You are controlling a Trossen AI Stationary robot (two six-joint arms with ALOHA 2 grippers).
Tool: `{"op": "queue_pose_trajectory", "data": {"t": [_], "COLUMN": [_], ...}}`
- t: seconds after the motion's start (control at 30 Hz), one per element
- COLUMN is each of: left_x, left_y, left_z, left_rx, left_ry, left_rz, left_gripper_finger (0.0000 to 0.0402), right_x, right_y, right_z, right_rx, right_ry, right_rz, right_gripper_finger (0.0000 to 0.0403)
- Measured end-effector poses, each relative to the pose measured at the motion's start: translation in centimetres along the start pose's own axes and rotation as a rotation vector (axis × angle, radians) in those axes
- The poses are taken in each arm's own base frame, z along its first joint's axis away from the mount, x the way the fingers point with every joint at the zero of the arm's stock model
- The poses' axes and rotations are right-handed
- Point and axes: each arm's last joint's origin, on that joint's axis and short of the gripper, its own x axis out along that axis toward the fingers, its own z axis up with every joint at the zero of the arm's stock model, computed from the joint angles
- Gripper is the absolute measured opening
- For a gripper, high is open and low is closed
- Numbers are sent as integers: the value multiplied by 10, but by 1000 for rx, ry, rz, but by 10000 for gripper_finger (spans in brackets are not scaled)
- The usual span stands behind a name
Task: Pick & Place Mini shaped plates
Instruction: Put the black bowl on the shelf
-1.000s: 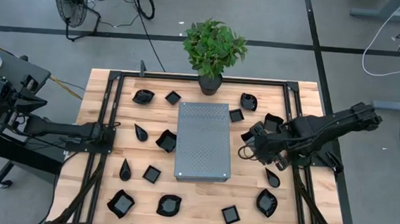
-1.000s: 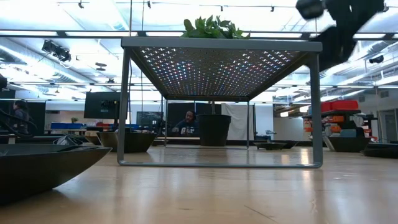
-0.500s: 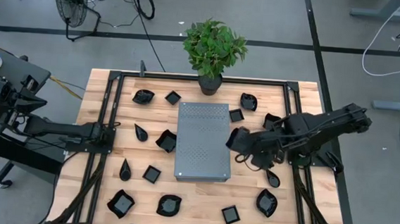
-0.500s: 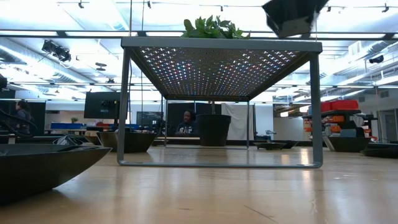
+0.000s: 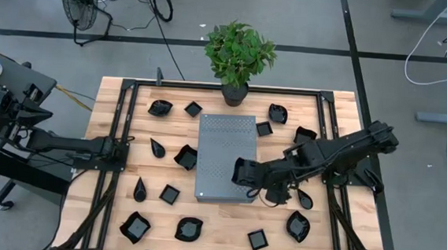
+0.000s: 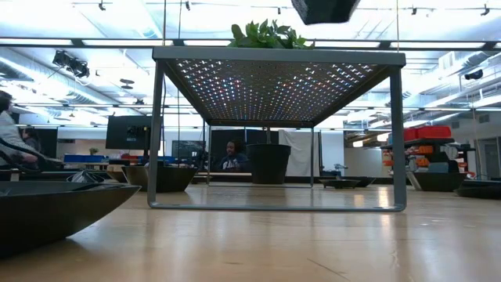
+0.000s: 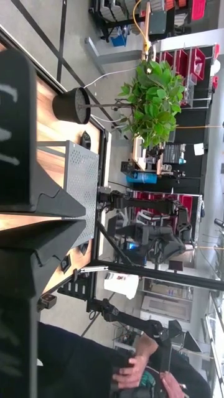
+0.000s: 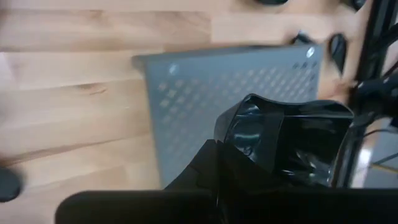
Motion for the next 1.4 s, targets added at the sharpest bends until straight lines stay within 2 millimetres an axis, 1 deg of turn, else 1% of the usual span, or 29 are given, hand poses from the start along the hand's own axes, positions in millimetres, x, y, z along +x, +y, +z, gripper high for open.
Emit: {"op": "queue_pose_trajectory", "data": {"t": [0.2, 0.7, 0.9, 1.0, 1.23, 1.4], "left_x": [0, 0, 0, 0, 0, 0], "left_y": [0, 0, 0, 0, 0, 0], "left_z": [0, 0, 0, 0, 0, 0], "left_rx": [-1, 0, -1, 0, 0, 0], "left_ry": [0, 0, 0, 0, 0, 0], "left_rz": [0, 0, 0, 0, 0, 0], "left_gripper_finger": [23, 23, 23, 23, 23, 23], "right_x": [11, 53, 64, 72, 88, 94], "right_y": [-16, -37, -49, -53, -57, -55], "right_z": [8, 20, 14, 9, 1, 0], "right_rx": [-46, -181, -157, -141, -122, -176], "right_ry": [-17, -24, -28, -34, -29, -28], "right_rz": [-46, -93, -145, -142, -108, -114], "right_gripper_finger": [3, 3, 3, 3, 3, 3]}}
